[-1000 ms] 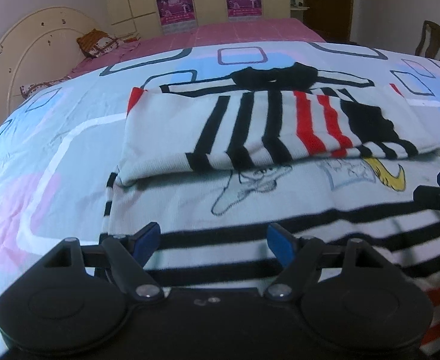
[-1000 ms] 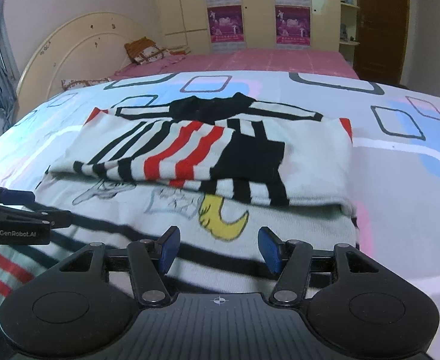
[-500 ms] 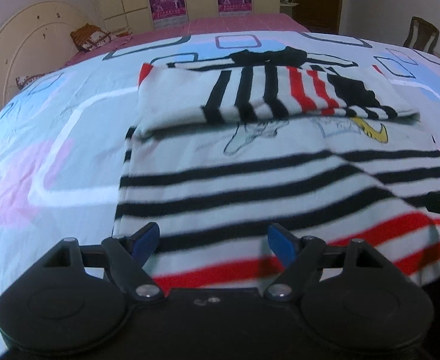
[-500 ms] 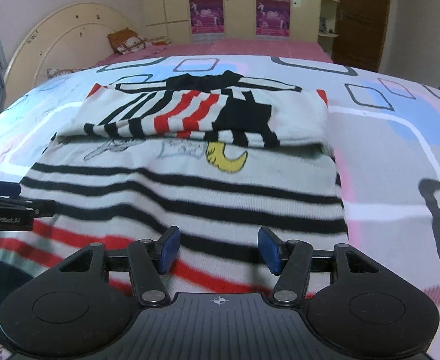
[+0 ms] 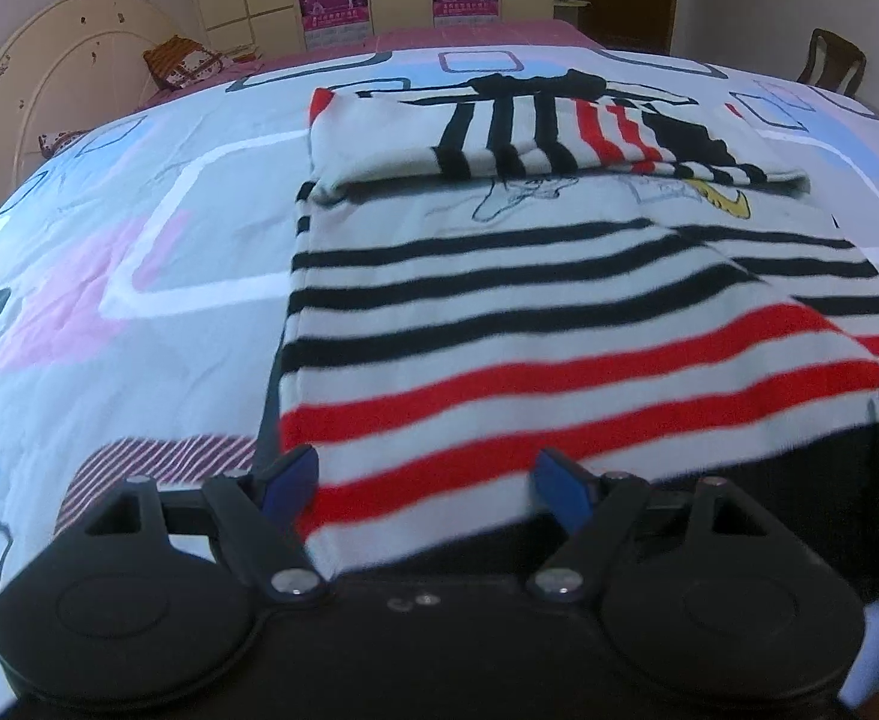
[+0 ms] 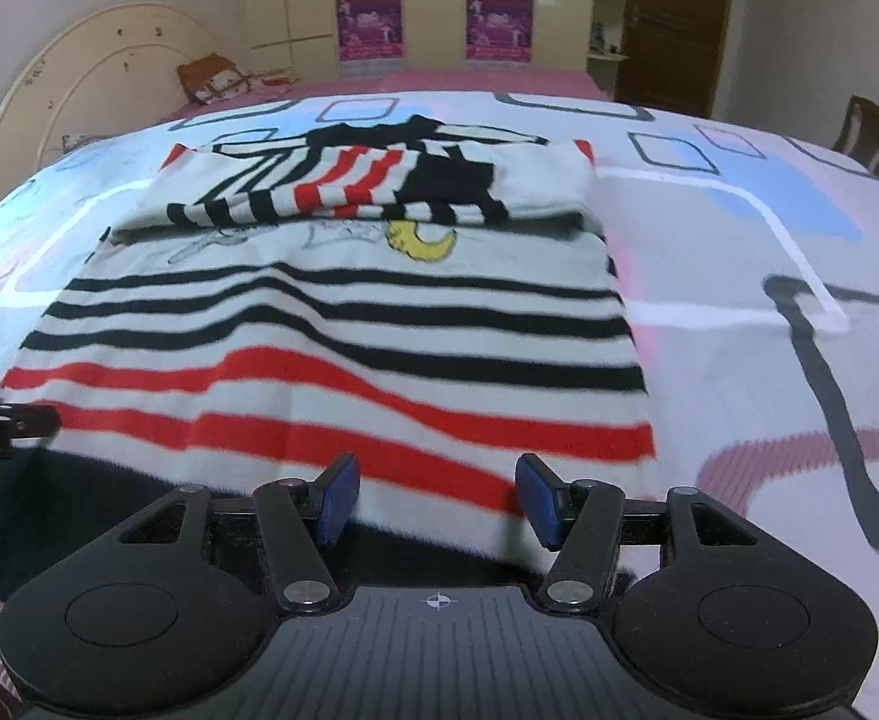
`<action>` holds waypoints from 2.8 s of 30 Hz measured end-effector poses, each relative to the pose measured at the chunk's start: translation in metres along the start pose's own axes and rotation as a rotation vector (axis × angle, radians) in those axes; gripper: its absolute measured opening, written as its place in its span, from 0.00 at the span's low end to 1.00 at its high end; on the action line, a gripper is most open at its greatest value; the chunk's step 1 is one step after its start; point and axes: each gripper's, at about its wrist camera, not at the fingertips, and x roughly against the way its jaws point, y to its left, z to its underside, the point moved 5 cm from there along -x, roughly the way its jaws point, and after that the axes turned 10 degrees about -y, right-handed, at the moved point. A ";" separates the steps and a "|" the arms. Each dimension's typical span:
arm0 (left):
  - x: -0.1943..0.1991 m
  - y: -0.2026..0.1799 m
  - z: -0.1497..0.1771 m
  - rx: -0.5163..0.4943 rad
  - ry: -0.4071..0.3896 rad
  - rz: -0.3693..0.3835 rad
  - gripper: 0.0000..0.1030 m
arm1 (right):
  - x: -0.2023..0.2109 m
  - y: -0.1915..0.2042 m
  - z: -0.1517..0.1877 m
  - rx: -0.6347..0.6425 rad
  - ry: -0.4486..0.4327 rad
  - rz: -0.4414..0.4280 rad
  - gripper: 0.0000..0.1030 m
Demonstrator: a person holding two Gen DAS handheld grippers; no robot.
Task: Fold small clothes
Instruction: 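Move both grippers to the black hem band of the sweater, then grasp the black hem with both grippers and fold it over toward the collar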
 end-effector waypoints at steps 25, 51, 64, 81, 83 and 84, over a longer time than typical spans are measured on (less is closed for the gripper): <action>0.036 0.022 0.052 0.169 0.046 0.112 0.54 | 0.038 -0.046 0.043 -0.076 0.015 0.182 0.75; 0.050 0.023 0.015 0.291 -0.033 0.270 0.07 | 0.058 -0.033 0.020 -0.256 -0.017 -0.054 0.05; 0.033 0.035 -0.071 0.328 -0.184 0.273 0.07 | 0.047 -0.042 -0.065 -0.308 -0.192 -0.110 0.05; -0.070 0.042 -0.193 0.357 -0.270 0.180 0.07 | -0.080 -0.080 -0.189 -0.331 -0.265 -0.140 0.05; -0.084 0.042 -0.203 0.353 -0.275 0.166 0.07 | -0.096 -0.082 -0.201 -0.332 -0.260 -0.145 0.05; -0.090 0.043 -0.207 0.355 -0.274 0.161 0.07 | -0.105 -0.082 -0.207 -0.328 -0.258 -0.146 0.05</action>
